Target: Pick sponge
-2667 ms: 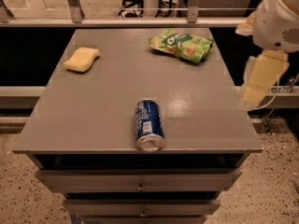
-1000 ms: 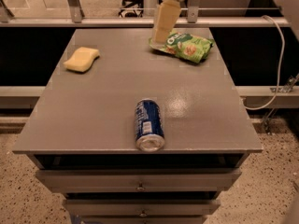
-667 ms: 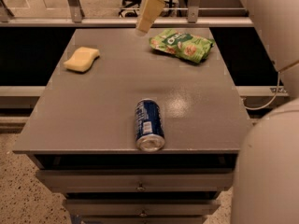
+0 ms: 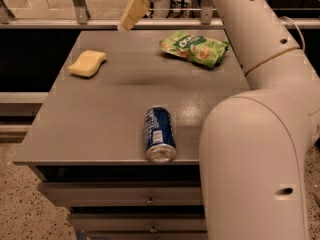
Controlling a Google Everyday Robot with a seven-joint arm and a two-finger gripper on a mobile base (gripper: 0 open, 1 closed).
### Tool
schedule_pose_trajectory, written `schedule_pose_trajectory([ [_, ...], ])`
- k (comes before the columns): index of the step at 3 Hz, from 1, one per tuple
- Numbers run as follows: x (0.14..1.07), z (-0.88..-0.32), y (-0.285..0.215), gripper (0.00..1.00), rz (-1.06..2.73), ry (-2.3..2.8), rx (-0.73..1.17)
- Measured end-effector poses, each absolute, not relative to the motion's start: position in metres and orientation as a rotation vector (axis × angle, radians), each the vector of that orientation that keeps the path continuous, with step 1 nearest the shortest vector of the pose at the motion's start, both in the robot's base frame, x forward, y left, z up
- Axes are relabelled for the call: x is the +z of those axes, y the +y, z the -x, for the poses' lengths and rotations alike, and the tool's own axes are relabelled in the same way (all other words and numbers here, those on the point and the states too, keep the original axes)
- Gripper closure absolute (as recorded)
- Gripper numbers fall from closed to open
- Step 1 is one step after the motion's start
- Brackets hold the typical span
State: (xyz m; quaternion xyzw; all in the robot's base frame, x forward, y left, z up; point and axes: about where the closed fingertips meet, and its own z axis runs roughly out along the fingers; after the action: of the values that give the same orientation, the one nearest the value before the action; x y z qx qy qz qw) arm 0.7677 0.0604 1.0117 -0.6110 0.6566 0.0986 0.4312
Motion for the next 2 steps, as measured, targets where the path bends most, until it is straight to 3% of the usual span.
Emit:
schedule_pose_trajectory([
  [2,0.995,-0.751,0.107,0.00,1.475,1.696,0.428],
])
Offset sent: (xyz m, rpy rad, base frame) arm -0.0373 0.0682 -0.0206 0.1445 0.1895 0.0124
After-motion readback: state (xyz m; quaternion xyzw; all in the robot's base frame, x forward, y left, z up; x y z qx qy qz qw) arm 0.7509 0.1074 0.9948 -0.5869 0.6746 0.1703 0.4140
